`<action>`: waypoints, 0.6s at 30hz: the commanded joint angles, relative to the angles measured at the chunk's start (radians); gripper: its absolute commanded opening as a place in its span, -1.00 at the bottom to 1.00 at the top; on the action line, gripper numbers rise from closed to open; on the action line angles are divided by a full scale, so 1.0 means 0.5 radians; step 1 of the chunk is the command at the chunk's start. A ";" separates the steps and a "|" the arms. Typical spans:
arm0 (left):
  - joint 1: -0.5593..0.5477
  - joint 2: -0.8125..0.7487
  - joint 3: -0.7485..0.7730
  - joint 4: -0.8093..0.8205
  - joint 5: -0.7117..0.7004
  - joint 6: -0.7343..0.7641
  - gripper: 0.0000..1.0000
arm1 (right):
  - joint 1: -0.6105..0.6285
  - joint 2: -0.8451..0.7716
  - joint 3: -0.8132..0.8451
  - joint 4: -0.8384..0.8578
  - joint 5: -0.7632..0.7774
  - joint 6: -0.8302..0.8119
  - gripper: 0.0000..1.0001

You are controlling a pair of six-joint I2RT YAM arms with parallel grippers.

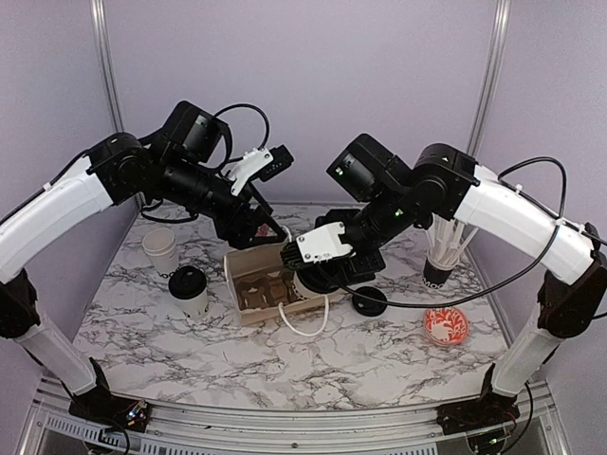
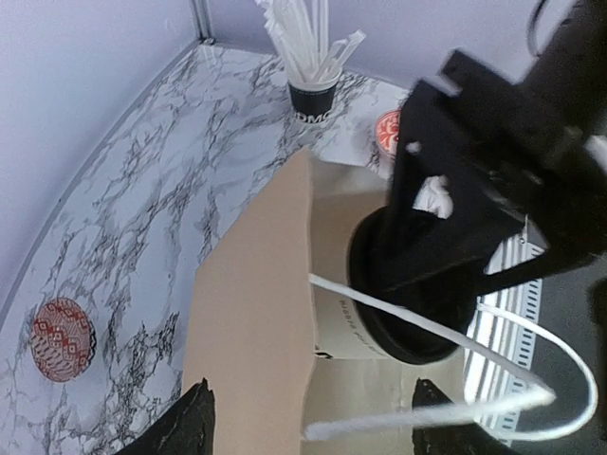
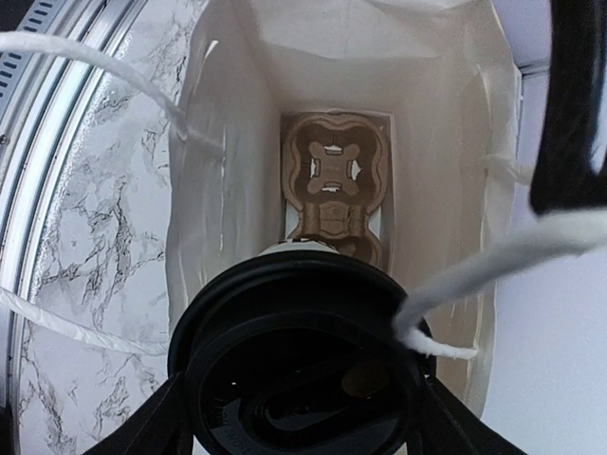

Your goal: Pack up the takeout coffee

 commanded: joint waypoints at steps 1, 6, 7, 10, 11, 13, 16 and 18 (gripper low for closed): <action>-0.079 -0.376 -0.043 0.056 0.127 -0.036 0.52 | 0.028 -0.032 -0.017 0.025 0.162 0.085 -0.05; -0.055 -0.501 -0.127 0.148 -0.057 -0.022 0.61 | 0.040 -0.103 -0.137 0.108 0.326 0.073 -0.05; -0.042 -0.499 -0.140 0.159 -0.073 -0.018 0.62 | 0.042 -0.117 -0.154 0.129 0.343 0.070 -0.05; 0.025 -0.461 -0.191 0.223 -0.179 -0.047 0.63 | 0.053 -0.131 -0.174 0.194 0.378 0.061 -0.05; 0.057 -0.436 -0.208 0.242 -0.236 -0.061 0.63 | 0.056 -0.134 -0.175 0.215 0.379 0.060 -0.05; 0.160 -0.400 -0.276 0.307 -0.280 -0.108 0.63 | 0.056 -0.129 -0.155 0.248 0.369 0.060 -0.05; 0.376 -0.314 -0.411 0.455 -0.261 -0.201 0.63 | 0.056 -0.100 -0.107 0.265 0.348 0.054 -0.06; 0.528 -0.208 -0.458 0.539 -0.195 -0.303 0.63 | 0.058 -0.101 -0.133 0.301 0.348 0.031 -0.06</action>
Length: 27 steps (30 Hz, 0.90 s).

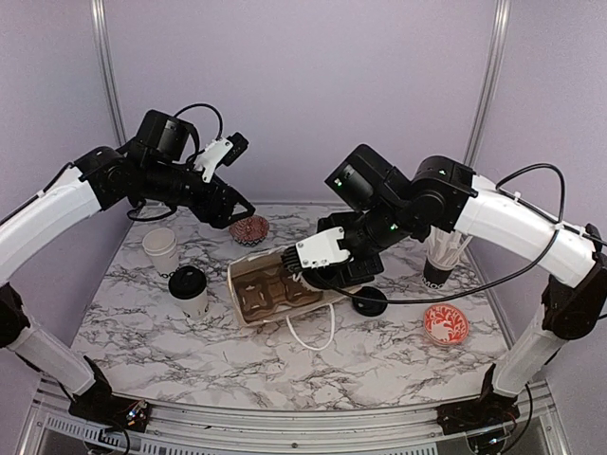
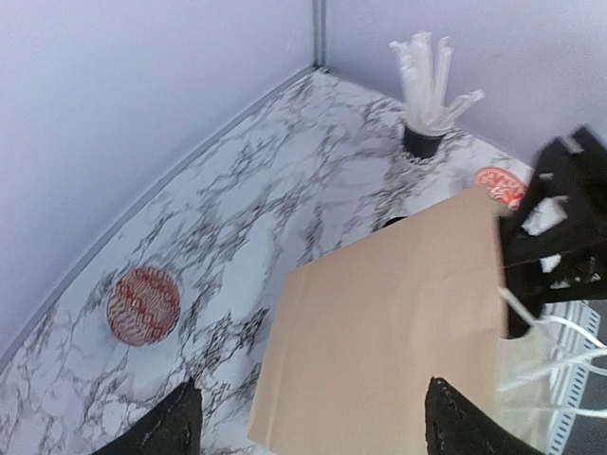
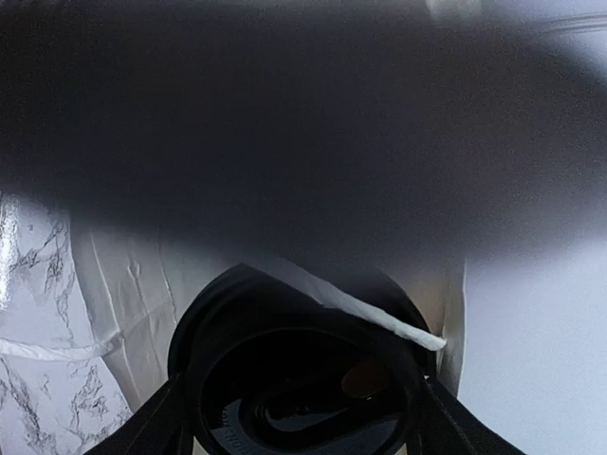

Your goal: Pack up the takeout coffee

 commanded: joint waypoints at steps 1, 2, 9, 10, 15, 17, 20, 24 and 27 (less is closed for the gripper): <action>0.292 0.203 -0.101 0.227 0.025 -0.217 0.62 | 0.022 -0.047 0.031 0.160 0.032 -0.031 -0.06; 0.336 0.268 -0.102 0.247 0.056 -0.246 0.60 | 0.022 -0.059 -0.003 0.192 0.039 -0.050 -0.07; 0.389 0.746 0.089 0.289 0.286 -0.256 0.57 | 0.025 -0.171 -0.268 0.466 0.113 -0.199 -0.07; 0.389 0.800 0.123 0.287 0.347 -0.261 0.57 | 0.028 -0.172 -0.285 0.481 0.138 -0.216 -0.07; 0.385 0.987 0.223 0.289 0.564 -0.281 0.54 | 0.035 -0.183 -0.352 0.539 0.225 -0.258 -0.08; 0.375 1.003 0.216 0.287 0.597 -0.281 0.52 | 0.042 -0.178 -0.384 0.553 0.235 -0.255 -0.08; 0.345 0.995 0.164 0.287 0.566 -0.281 0.51 | 0.047 -0.169 -0.430 0.575 0.243 -0.261 -0.09; 0.321 1.036 0.116 0.269 0.419 -0.276 0.52 | 0.052 -0.148 -0.442 0.578 0.238 -0.270 -0.10; 0.320 1.113 0.127 0.238 0.321 -0.263 0.52 | 0.066 -0.151 -0.448 0.564 0.236 -0.281 -0.11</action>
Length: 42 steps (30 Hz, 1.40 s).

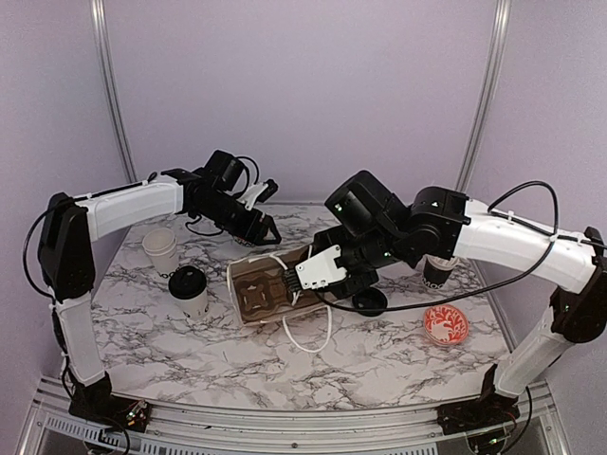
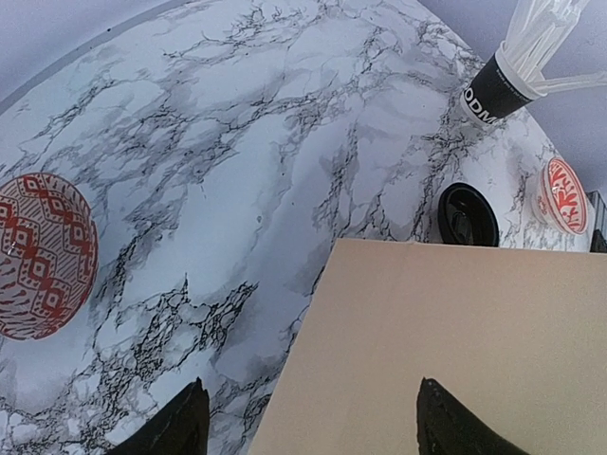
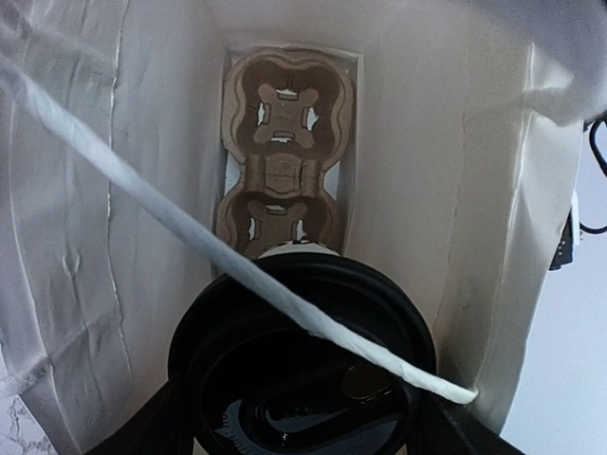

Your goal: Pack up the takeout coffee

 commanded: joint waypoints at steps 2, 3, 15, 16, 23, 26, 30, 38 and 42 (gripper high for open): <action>-0.010 0.148 0.008 -0.036 -0.137 0.008 0.52 | 0.048 -0.050 -0.020 0.066 0.036 -0.028 -0.11; -0.014 0.166 0.015 -0.043 -0.129 0.007 0.52 | 0.058 -0.074 -0.049 0.076 0.039 -0.038 -0.11; -0.138 0.229 -0.002 -0.062 0.012 0.013 0.49 | 0.155 -0.238 -0.419 0.329 0.195 -0.137 -0.15; -0.148 0.235 0.002 -0.066 0.024 0.016 0.48 | 0.155 -0.231 -0.411 0.342 0.193 -0.137 -0.15; -0.166 0.281 0.005 -0.085 0.095 0.030 0.46 | 0.155 -0.175 -0.424 0.493 0.190 -0.170 -0.17; -0.166 0.291 0.012 -0.083 0.143 0.021 0.46 | 0.155 -0.148 -0.398 0.448 0.152 -0.147 -0.17; -0.190 0.283 0.007 -0.083 0.219 0.004 0.45 | 0.155 -0.129 -0.323 0.302 0.095 -0.066 -0.17; -0.296 0.237 -0.027 -0.084 0.268 0.001 0.45 | 0.158 -0.192 -0.431 0.220 0.055 0.009 -0.17; -0.311 0.241 -0.020 -0.083 0.275 -0.005 0.45 | 0.160 -0.185 -0.479 0.220 0.033 0.022 -0.17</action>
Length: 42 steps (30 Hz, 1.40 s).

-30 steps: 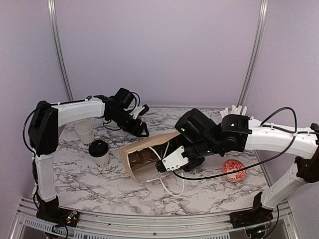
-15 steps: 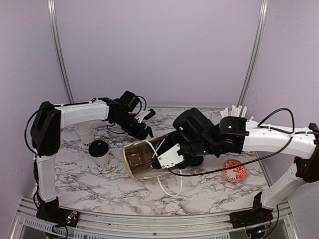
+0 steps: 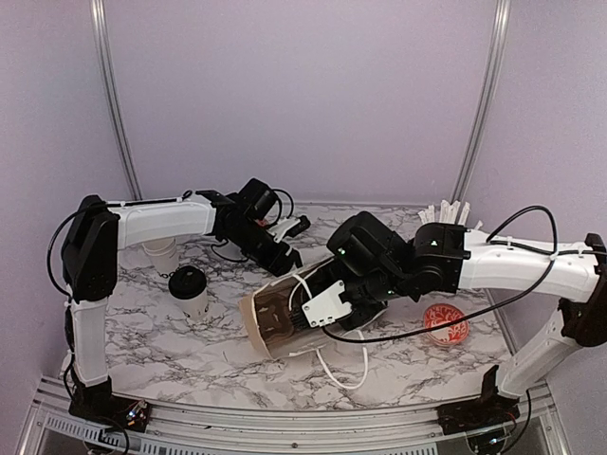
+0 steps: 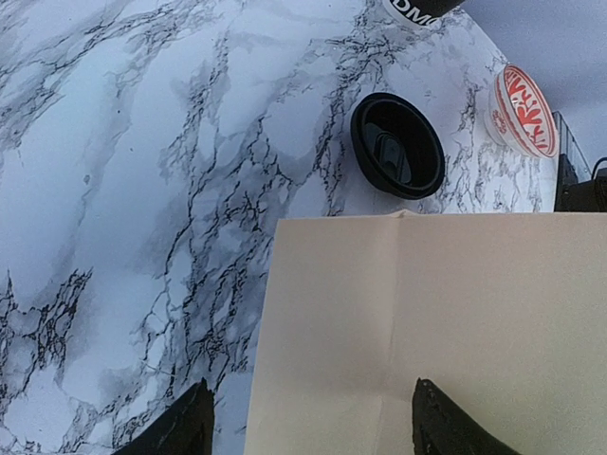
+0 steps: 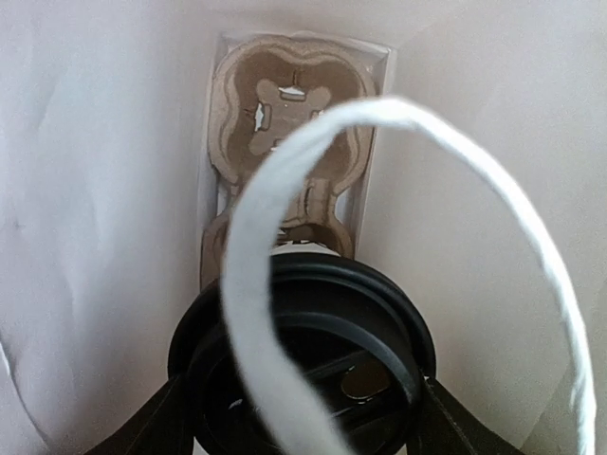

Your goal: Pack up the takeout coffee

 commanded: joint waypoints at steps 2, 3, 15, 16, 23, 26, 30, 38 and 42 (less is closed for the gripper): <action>-0.034 -0.015 -0.029 -0.067 0.077 0.000 0.45 | 0.019 -0.037 -0.045 -0.023 -0.057 0.082 -0.17; -0.036 -0.021 -0.034 -0.065 0.079 0.003 0.45 | 0.020 -0.038 -0.054 -0.020 -0.059 0.086 -0.17; -0.059 -0.043 -0.035 -0.064 0.079 0.004 0.44 | 0.032 -0.153 -0.245 0.115 -0.048 0.004 -0.20; -0.061 -0.043 -0.034 -0.064 0.083 0.004 0.44 | 0.043 -0.173 -0.272 0.137 -0.041 -0.003 -0.20; -0.066 -0.027 -0.024 -0.065 0.105 0.011 0.44 | 0.080 -0.277 -0.434 0.356 0.047 -0.073 -0.20; -0.067 -0.018 -0.023 -0.064 0.122 0.012 0.43 | 0.079 -0.277 -0.456 0.417 0.075 -0.087 -0.20; -0.065 -0.004 -0.015 -0.065 0.138 0.013 0.43 | 0.078 -0.252 -0.489 0.489 0.124 -0.088 -0.20; -0.067 0.011 -0.012 -0.065 0.156 0.019 0.43 | 0.073 -0.213 -0.515 0.567 0.175 -0.127 -0.21; -0.065 0.018 -0.010 -0.064 0.164 0.020 0.42 | 0.060 -0.204 -0.535 0.574 0.169 -0.128 -0.20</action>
